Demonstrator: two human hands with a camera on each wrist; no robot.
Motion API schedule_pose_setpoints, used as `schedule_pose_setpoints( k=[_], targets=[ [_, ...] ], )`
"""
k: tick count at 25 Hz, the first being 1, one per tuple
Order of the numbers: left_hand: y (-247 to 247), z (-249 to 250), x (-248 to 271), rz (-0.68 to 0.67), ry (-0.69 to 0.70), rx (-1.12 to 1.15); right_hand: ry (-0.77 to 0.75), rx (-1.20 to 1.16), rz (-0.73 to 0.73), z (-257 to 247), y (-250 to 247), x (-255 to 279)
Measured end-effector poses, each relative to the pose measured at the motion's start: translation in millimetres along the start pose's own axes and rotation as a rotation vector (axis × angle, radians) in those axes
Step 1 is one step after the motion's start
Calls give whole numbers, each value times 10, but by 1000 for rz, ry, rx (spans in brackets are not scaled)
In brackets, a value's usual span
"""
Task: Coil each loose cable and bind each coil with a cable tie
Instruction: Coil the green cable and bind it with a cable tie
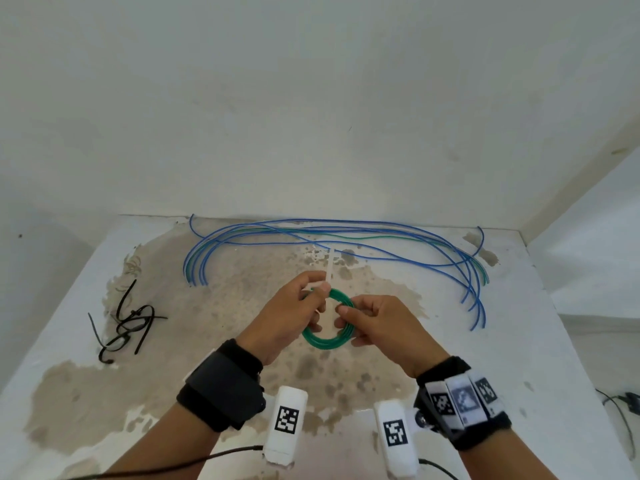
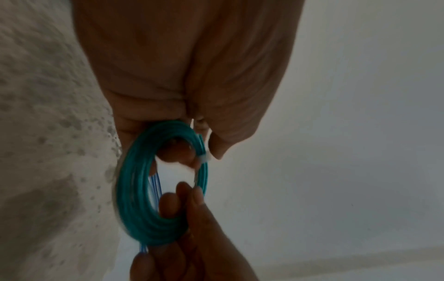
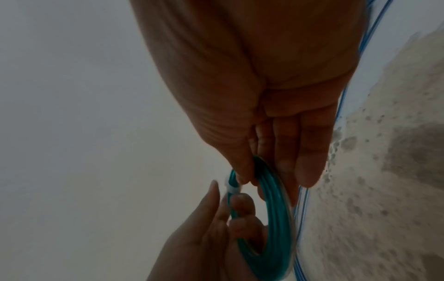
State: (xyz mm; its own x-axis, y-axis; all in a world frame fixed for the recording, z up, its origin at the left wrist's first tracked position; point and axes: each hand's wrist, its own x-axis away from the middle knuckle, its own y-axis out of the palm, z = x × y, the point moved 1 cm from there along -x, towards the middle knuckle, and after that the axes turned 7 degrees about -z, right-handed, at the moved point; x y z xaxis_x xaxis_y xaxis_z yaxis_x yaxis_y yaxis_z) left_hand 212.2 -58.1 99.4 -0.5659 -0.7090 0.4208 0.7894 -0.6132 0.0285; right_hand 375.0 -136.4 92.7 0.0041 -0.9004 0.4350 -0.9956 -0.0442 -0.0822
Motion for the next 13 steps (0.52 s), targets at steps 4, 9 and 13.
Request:
schedule_pose_setpoints(
  k=[4,9,13],
  targets=[
    [-338,-59,117,-123,-137,132,17,-107,-6,-77,115,-32],
    [-656,-113,256,-134,-100,165,26,-206,47,-201,371,-109],
    [-903,-71,329,-141,-55,148,-1,-213,87,-316,615,-174]
  ],
)
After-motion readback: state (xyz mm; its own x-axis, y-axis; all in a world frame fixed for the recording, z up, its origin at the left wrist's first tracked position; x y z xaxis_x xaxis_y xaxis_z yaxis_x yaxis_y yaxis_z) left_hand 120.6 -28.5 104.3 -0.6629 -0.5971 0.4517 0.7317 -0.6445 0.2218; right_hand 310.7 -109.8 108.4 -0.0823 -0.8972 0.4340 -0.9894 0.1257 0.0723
